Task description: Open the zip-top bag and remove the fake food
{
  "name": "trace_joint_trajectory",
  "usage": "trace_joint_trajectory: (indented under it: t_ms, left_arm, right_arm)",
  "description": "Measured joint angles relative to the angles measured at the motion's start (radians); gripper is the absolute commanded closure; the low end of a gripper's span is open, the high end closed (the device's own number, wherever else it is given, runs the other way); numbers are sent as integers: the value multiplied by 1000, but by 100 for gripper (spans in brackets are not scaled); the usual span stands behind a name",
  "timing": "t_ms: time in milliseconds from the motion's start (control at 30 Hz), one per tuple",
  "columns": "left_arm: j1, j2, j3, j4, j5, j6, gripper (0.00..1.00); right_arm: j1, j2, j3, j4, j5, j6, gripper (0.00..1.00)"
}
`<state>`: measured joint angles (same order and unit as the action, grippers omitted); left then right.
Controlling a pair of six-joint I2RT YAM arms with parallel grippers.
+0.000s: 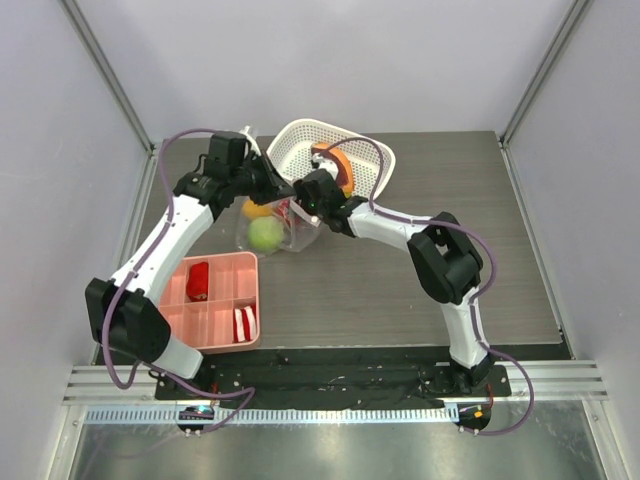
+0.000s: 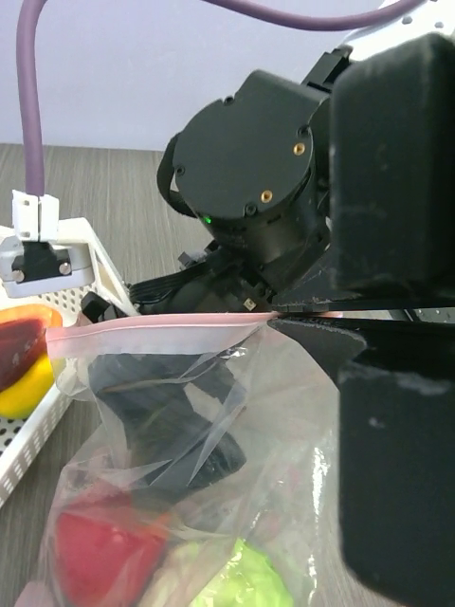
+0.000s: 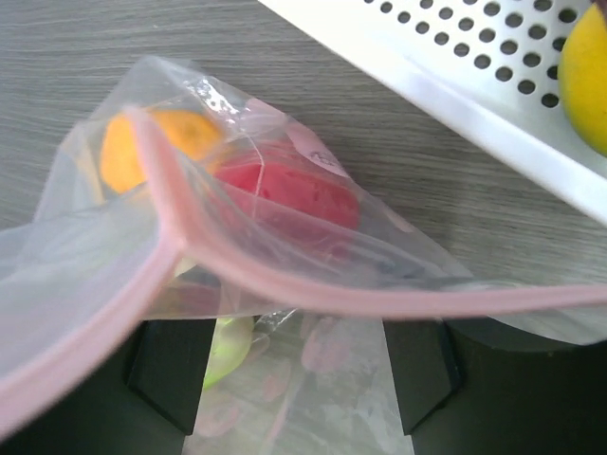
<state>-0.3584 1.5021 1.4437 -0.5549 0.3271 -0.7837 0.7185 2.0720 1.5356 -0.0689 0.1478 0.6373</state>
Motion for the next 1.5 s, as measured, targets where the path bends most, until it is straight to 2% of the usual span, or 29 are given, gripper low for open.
trace_joint_trajectory:
  t_ms: [300,467,667,900,1000,1233,1333,1500]
  left_arm:
    - [-2,29,0,0,-14,3,100]
    - [-2,29,0,0,-22,5,100]
    - [-5,29,0,-5,-36,10,100]
    - [-3,29,3,-71,-124,68,99]
    - [32,24,2,-97,-122,81,99]
    - [220,-6,-34,-96,-113,82,100]
    - [235,45,-10,-114,-122,83,100]
    - [238,270,100,-134,-169,97,100]
  right_arm:
    - [0,56,-59,228,-53,4,12]
    - [0,87,-52,309,-60,20,11]
    - [6,170,6,324,-72,21,11]
    - [11,180,24,322,-72,6,11]
    - [11,182,43,314,-80,3,11]
    - [5,182,54,294,-154,4,12]
    - [-3,182,66,288,-188,4,12]
    - [-13,182,90,276,-232,3,12]
